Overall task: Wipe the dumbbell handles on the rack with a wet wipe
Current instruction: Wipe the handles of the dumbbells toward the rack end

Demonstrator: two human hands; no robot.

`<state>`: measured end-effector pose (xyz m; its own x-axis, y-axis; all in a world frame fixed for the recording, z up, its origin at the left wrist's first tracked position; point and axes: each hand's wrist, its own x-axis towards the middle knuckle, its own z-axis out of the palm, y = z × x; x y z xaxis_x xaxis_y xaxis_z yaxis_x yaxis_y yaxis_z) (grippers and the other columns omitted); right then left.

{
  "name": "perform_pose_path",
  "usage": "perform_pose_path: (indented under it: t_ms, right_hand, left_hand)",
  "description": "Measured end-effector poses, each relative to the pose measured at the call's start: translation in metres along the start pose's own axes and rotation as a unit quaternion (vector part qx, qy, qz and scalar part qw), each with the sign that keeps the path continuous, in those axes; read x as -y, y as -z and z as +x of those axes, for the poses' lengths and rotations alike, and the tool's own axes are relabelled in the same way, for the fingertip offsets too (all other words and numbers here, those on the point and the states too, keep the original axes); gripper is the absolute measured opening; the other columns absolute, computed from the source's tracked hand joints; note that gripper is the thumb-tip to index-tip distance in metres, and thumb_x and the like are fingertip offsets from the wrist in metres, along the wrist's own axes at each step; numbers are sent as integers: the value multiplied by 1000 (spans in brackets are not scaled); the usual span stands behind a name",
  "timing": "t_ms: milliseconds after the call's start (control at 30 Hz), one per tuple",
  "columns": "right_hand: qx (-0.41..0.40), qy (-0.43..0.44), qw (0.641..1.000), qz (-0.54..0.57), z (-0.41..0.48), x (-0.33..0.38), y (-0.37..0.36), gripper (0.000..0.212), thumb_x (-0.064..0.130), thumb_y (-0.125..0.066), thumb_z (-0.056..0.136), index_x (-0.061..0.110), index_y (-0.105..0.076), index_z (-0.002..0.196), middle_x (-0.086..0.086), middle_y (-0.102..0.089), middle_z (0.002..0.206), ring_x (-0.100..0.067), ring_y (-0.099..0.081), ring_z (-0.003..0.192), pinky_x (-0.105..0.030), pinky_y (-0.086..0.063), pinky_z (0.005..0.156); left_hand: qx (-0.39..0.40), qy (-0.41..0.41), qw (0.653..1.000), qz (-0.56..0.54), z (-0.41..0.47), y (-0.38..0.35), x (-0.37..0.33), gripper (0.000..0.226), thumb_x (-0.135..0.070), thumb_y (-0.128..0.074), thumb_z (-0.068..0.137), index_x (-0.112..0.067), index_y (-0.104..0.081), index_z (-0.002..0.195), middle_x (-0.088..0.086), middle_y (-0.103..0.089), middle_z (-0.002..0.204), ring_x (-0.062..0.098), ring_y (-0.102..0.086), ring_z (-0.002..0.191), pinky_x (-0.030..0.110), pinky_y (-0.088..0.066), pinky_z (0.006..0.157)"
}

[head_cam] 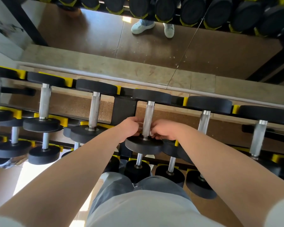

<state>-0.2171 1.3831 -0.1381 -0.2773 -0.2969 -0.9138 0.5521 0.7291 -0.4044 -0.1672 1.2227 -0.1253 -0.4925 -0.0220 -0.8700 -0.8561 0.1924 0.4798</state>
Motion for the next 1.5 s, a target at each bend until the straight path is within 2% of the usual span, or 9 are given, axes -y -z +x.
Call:
perform_pose_path:
  t_ms: [200, 333, 500, 767, 933, 1100, 1233, 1333, 1500]
  right_hand:
    - [-89, 92, 898, 421, 5, 4, 1, 29, -11, -51, 98, 9, -65, 114, -19, -69, 115, -29, -69, 99, -35, -60, 86]
    - [-55, 102, 921, 371, -5, -7, -7, 24, -5, -53, 100, 10, -70, 107, -12, -76, 98, -26, -75, 91, -35, -62, 83]
    - [-44, 53, 962, 263, -9, -17, -9, 32, -3, -53, 100, 12, -70, 123, -11, -75, 106, -22, -71, 92, -32, -59, 78]
    - [-113, 92, 935, 324, -14, -8, -2, 33, 5, -49, 104, 15, -67, 129, -11, -73, 118, -29, -70, 110, -41, -58, 88]
    - [-111, 64, 957, 260, -18, -15, -2, 26, 7, -53, 102, 23, -68, 115, -8, -73, 115, -23, -69, 104, -36, -58, 85]
    - [-114, 19, 968, 222, -14, -23, -12, 30, 4, -58, 99, 16, -69, 125, -8, -74, 112, -21, -70, 98, -25, -59, 74]
    - [-124, 15, 968, 218, -15, -19, -11, 26, 4, -60, 99, 19, -71, 118, -7, -74, 109, -20, -71, 94, -23, -57, 66]
    - [-120, 25, 969, 215, -18, -16, -9, 24, 6, -57, 101, 27, -67, 100, -7, -74, 108, -21, -71, 97, -28, -60, 75]
    - [-123, 16, 967, 224, -20, -13, -9, 27, 6, -47, 104, 25, -66, 105, -6, -74, 105, -22, -70, 98, -31, -59, 79]
  left_hand:
    - [-9, -42, 989, -139, 0, -3, -13, 27, -18, -41, 110, -20, -57, 132, 6, -70, 115, 22, -70, 105, 39, -59, 92]
    - [7, -9, 973, -232, 6, -5, -23, 19, -18, -47, 109, -13, -64, 114, 11, -74, 107, 25, -74, 93, 34, -63, 72]
    - [38, 70, 969, -234, 12, -6, -13, 18, -6, -47, 107, -8, -64, 113, 18, -74, 109, 33, -74, 99, 42, -62, 78]
    - [-42, -79, 951, -296, 23, -6, -34, 33, 8, -46, 101, -4, -61, 128, 15, -70, 108, 28, -69, 94, 38, -60, 83]
    - [-48, -113, 992, 1, 22, 2, -14, 33, 1, -53, 100, -13, -73, 122, 6, -74, 115, 23, -70, 107, 42, -56, 101]
    - [32, -89, 924, 369, 5, 9, -6, 27, -10, -51, 103, -15, -74, 115, 4, -73, 102, 22, -68, 98, 35, -58, 90]
    - [-8, -54, 994, 97, 4, 10, -14, 27, 3, -62, 93, -4, -72, 116, 6, -72, 93, 18, -69, 81, 23, -60, 69]
    - [-45, -80, 988, -125, 13, 14, -20, 36, 1, -65, 96, 3, -63, 132, 15, -72, 111, 25, -69, 98, 42, -59, 96]
    - [-77, -114, 986, -97, 7, 8, -10, 37, -10, -71, 94, -10, -67, 131, 5, -71, 125, 20, -66, 116, 41, -50, 108]
